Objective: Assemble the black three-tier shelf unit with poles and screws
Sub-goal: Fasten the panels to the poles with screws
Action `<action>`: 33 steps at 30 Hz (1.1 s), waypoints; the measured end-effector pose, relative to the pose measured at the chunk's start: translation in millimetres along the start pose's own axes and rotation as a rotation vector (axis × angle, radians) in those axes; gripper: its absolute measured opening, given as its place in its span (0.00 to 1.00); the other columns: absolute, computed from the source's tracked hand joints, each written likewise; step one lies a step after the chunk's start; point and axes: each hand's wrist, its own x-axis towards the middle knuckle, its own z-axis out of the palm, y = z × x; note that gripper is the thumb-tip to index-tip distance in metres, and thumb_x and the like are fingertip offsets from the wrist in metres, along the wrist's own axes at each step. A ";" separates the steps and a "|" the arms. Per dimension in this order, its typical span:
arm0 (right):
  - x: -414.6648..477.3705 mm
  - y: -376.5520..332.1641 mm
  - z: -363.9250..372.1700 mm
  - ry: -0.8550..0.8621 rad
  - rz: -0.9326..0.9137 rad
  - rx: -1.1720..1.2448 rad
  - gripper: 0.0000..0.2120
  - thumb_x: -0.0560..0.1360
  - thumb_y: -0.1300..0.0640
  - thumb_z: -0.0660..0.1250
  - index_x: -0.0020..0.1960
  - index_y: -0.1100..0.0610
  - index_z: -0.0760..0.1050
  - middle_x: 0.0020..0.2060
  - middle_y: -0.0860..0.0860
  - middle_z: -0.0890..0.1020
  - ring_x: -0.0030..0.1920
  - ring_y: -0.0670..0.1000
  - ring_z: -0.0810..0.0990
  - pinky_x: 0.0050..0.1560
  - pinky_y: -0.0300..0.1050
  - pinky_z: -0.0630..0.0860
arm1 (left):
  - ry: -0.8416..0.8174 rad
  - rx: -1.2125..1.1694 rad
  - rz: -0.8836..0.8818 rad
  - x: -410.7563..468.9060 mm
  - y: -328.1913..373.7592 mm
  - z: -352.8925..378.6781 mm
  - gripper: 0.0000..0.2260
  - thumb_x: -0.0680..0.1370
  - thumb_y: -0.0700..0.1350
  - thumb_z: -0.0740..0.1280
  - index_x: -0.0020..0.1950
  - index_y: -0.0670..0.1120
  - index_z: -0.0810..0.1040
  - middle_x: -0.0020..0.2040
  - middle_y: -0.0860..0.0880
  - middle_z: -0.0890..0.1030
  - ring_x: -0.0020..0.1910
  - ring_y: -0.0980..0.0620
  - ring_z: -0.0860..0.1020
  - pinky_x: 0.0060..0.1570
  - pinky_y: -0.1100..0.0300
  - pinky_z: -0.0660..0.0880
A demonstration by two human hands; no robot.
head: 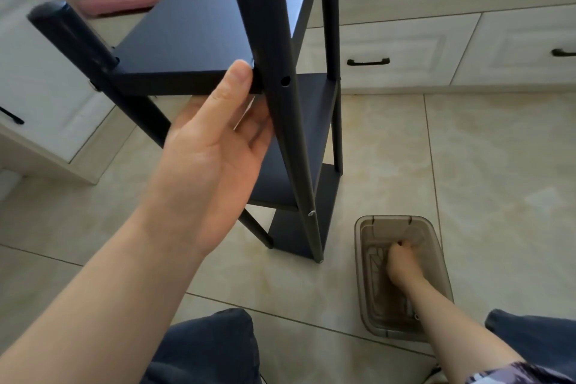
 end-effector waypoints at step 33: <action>-61.9 -40.5 -35.2 0.209 -0.239 -0.096 0.06 0.80 0.58 0.59 0.54 0.54 0.73 0.48 0.52 0.83 0.49 0.56 0.82 0.38 0.45 0.69 | -0.080 -0.045 -0.043 3.0 -4.5 5.9 0.08 0.78 0.45 0.67 0.52 0.45 0.84 0.51 0.48 0.86 0.56 0.51 0.84 0.63 0.56 0.78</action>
